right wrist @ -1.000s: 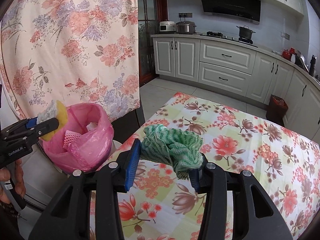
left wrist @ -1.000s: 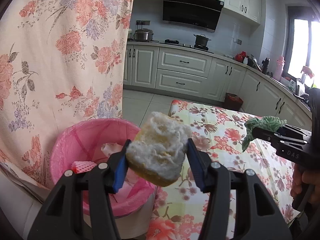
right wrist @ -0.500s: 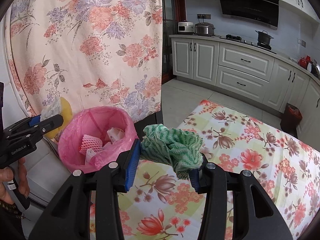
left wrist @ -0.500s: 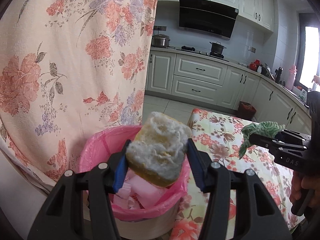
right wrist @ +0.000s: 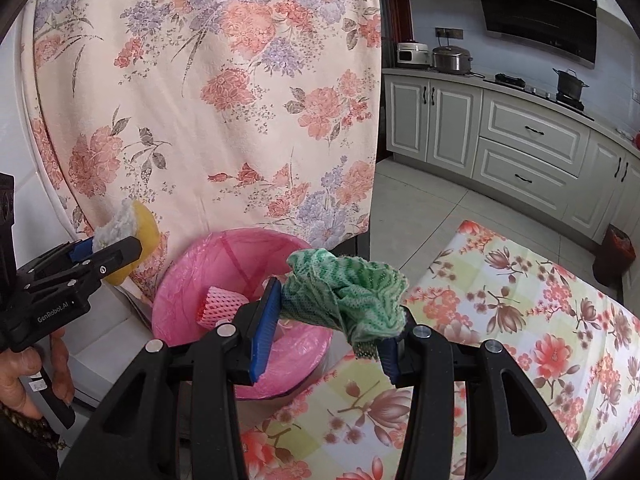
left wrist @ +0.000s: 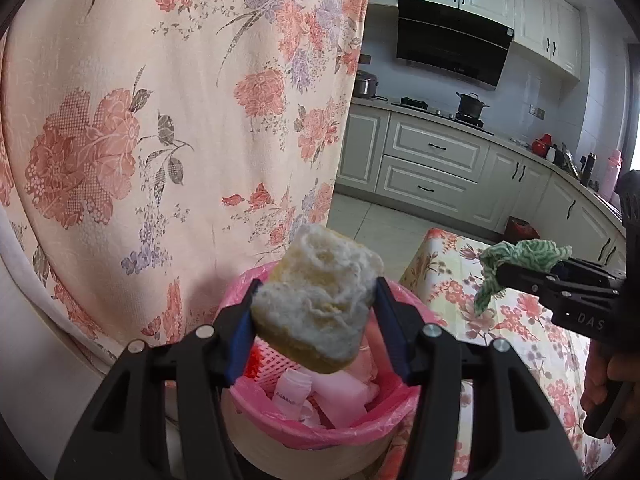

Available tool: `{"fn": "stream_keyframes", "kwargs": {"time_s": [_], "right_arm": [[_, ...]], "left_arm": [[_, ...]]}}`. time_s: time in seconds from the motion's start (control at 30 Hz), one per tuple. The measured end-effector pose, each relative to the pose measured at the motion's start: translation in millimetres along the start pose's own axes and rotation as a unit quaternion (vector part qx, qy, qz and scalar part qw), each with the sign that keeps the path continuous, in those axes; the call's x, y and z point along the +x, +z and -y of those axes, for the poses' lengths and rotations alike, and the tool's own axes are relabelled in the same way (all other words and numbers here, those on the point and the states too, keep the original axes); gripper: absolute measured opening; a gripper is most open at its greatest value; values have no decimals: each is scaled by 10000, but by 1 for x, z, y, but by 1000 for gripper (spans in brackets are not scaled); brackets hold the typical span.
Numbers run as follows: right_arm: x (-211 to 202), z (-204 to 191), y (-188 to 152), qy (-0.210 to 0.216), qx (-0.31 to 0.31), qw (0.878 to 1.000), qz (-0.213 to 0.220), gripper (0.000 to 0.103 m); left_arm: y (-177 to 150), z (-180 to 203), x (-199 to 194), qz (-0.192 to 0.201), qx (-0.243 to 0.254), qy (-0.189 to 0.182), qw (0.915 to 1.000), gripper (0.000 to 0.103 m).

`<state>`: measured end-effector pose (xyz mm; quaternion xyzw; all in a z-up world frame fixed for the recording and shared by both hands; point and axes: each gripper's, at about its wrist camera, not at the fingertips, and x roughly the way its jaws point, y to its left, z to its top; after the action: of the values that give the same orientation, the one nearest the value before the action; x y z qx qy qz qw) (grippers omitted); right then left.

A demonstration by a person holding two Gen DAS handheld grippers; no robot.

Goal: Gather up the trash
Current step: 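Open both tools over the pink bin to drop sponge and green cloth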

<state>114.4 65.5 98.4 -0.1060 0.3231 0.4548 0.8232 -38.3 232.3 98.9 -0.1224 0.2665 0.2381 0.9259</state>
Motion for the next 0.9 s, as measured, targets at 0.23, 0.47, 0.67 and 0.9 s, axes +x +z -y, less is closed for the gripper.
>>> {"fn": "stream_keyframes", "kwargs": {"time_s": [0.23,0.47,0.67,0.9], "right_arm": [[33,-15,17,143,-116,9997,-180,44],[60,-33,27,239,-307,9989,-280,45],[79,-39,32,176,-398,9985,-334,46],[86,-37,34,164,-404,9986,-293,61]], "left_arm": [[1,-13,20,-133,-43,132,9998,55],[5,-28,35,-187,-124,268,9994,57],[9,-34,42,-223,-173,294,9992,59],[11,-38,49,-228,-238,347,9989,70]]}}
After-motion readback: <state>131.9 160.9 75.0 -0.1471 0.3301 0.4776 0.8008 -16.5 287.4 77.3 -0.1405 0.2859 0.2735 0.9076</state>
